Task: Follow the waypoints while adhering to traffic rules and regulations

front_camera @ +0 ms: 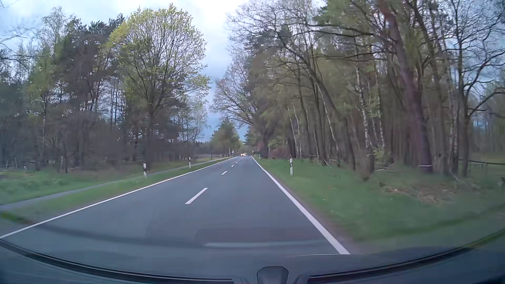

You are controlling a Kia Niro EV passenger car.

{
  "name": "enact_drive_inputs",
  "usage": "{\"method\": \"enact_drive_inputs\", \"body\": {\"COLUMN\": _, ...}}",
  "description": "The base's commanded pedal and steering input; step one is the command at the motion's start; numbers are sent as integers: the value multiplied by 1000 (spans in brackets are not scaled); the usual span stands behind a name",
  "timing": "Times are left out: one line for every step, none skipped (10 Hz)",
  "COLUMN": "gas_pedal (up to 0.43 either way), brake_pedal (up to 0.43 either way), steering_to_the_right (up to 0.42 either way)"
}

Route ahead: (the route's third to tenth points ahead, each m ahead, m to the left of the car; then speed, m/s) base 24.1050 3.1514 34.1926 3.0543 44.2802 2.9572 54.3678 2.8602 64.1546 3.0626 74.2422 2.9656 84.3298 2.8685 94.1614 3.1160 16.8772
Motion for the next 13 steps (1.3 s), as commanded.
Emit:
{"method": "enact_drive_inputs", "body": {"gas_pedal": 87, "brake_pedal": 0, "steering_to_the_right": -4}}
{"method": "enact_drive_inputs", "body": {"gas_pedal": 87, "brake_pedal": 0, "steering_to_the_right": -4}}
{"method": "enact_drive_inputs", "body": {"gas_pedal": 87, "brake_pedal": 0, "steering_to_the_right": -4}}
{"method": "enact_drive_inputs", "body": {"gas_pedal": 87, "brake_pedal": 0, "steering_to_the_right": -4}}
{"method": "enact_drive_inputs", "body": {"gas_pedal": 87, "brake_pedal": 0, "steering_to_the_right": -4}}
{"method": "enact_drive_inputs", "body": {"gas_pedal": 87, "brake_pedal": 0, "steering_to_the_right": -4}}
{"method": "enact_drive_inputs", "body": {"gas_pedal": 98, "brake_pedal": 0, "steering_to_the_right": -4}}
{"method": "enact_drive_inputs", "body": {"gas_pedal": 98, "brake_pedal": 0, "steering_to_the_right": -4}}
{"method": "enact_drive_inputs", "body": {"gas_pedal": 98, "brake_pedal": 0, "steering_to_the_right": -4}}
{"method": "enact_drive_inputs", "body": {"gas_pedal": 98, "brake_pedal": 0, "steering_to_the_right": -4}}
{"method": "enact_drive_inputs", "body": {"gas_pedal": 98, "brake_pedal": 0, "steering_to_the_right": -4}}
{"method": "enact_drive_inputs", "body": {"gas_pedal": 98, "brake_pedal": 0, "steering_to_the_right": -4}}
{"method": "enact_drive_inputs", "body": {"gas_pedal": 98, "brake_pedal": 0, "steering_to_the_right": -4}}
